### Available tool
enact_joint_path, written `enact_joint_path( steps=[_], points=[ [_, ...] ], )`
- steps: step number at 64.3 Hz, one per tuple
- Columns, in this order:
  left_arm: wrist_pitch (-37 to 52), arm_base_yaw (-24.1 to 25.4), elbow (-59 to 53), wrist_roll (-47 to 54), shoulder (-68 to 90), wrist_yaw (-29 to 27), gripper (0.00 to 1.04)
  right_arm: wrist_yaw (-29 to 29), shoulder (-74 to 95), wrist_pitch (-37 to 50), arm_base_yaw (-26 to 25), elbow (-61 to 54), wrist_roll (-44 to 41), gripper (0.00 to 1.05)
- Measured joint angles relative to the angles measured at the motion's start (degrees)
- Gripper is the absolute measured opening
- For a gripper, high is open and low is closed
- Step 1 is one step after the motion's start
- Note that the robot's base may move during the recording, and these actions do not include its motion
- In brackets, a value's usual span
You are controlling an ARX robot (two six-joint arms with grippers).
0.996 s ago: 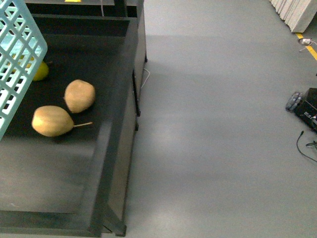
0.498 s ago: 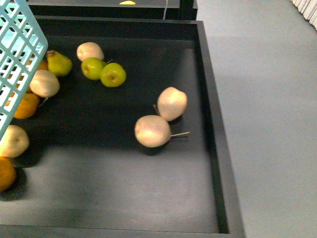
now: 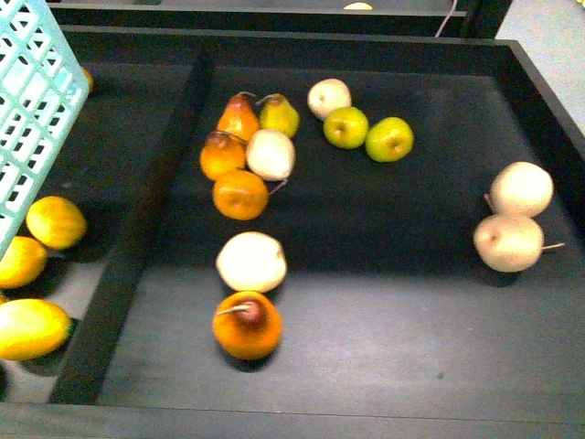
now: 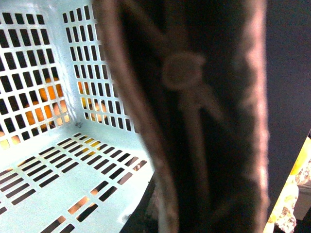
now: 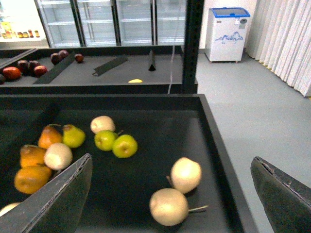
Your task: Pick lemon and mango into basket
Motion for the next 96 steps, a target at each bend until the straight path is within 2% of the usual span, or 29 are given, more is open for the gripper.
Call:
enact_joint_path(
  steps=[96],
  points=[
    [0.0, 0.0, 0.1, 0.0, 0.0, -0.1, 0.05, 0.0, 0.0, 0.0, 0.0, 0.0, 0.0, 0.96]
  ],
)
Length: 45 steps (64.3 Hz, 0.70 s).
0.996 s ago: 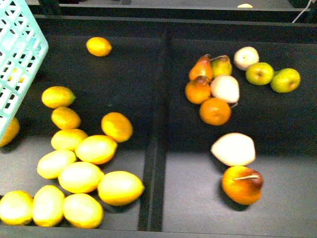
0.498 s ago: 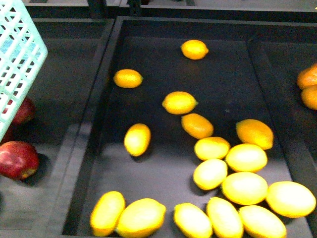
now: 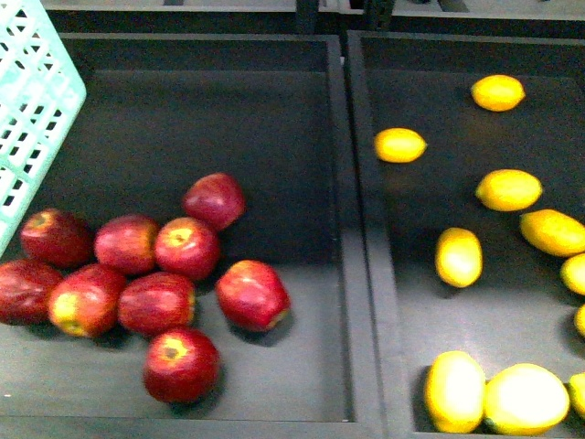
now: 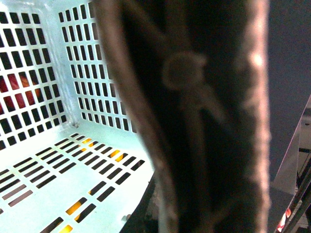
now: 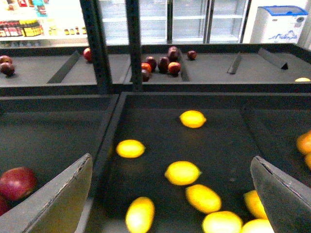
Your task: Pick lemon and mango into basket
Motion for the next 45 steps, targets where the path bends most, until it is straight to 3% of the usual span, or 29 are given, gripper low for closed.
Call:
enact_joint_path(
  steps=[20, 37, 45],
  points=[
    [0.0, 0.4, 0.0, 0.8, 0.5, -1.8, 0.05, -0.5, 0.0, 0.0, -0.1, 0.0, 0.0, 0.96],
    [0.0, 0.2, 0.0, 0.1, 0.1, 0.3, 0.05, -0.2, 0.0, 0.0, -0.1, 0.0, 0.0, 0.96],
    [-9.1, -2.3, 4.3, 15.2, 3.6, 3.5, 0.05, -0.1, 0.0, 0.0, -0.1, 0.0, 0.0, 0.96]
  ],
)
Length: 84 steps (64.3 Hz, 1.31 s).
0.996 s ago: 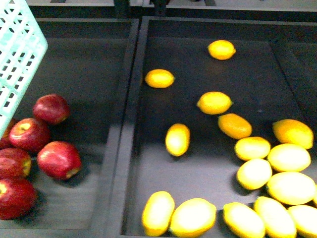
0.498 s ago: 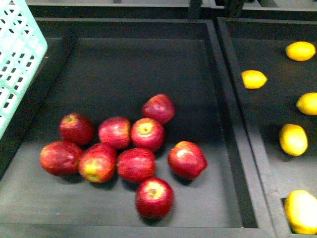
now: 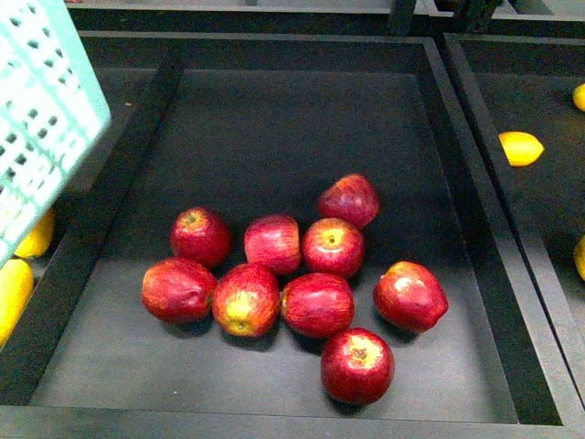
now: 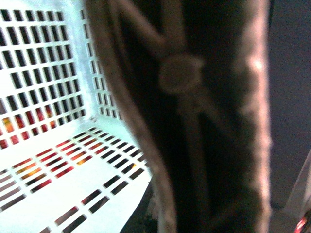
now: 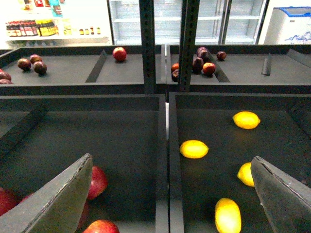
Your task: Pick lemon and mango into basket
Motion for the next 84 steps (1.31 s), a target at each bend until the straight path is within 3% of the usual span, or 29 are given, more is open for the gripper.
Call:
enact_joint_path(
  steps=[10, 17, 29, 38, 57, 84],
  points=[
    [5.4, -10.0, 0.8, 8.2, 4.2, -5.2, 0.05, 0.0, 0.0, 0.0, 0.0, 0.0, 0.0, 0.96],
    [10.5, -17.8, 2.3, 7.8, 8.0, -12.6, 0.05, 0.1, 0.0, 0.0, 0.0, 0.0, 0.0, 0.96],
    [17.2, -33.0, 5.7, 3.2, 16.7, -17.6, 0.05, 0.0, 0.0, 0.0, 0.0, 0.0, 0.0, 0.96],
    [19.3, -40.3, 7.4, 0.4, 22.2, -19.8, 0.05, 0.0, 0.0, 0.0, 0.0, 0.0, 0.0, 0.96],
    [22.2, -48.7, 11.0, 0.0, 30.8, -20.9, 0.05, 0.0, 0.0, 0.0, 0.0, 0.0, 0.0, 0.96],
    [15.1, -61.1, 17.2, 10.3, 38.0, -18.2, 0.05, 0.0, 0.0, 0.0, 0.0, 0.0, 0.0, 0.96]
  ],
)
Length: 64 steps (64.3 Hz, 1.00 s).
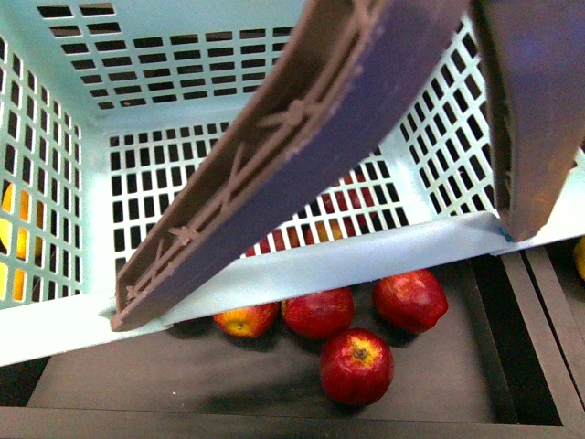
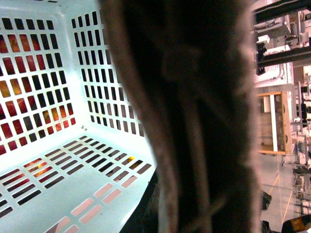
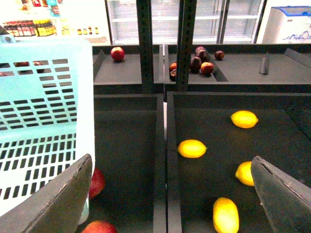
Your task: Pick lemon and mango into basket
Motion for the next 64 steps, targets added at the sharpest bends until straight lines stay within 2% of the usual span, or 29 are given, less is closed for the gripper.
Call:
enact_joint_path(
  steps=[11, 61, 64],
  points=[
    [1.0, -2.6, 0.0, -0.7, 0.0, 0.5, 0.05, 0.0, 0.0, 0.0, 0.0, 0.0, 0.0, 0.96],
    [1.0, -2.6, 0.0, -0.9, 0.0, 0.1, 0.05, 0.0, 0.0, 0.0, 0.0, 0.0, 0.0, 0.96],
    [1.0, -2.6, 0.0, -0.9, 0.0, 0.0, 0.05, 0.9, 2.1, -4.5, 0.0, 1.6, 2.1, 0.96]
  ],
)
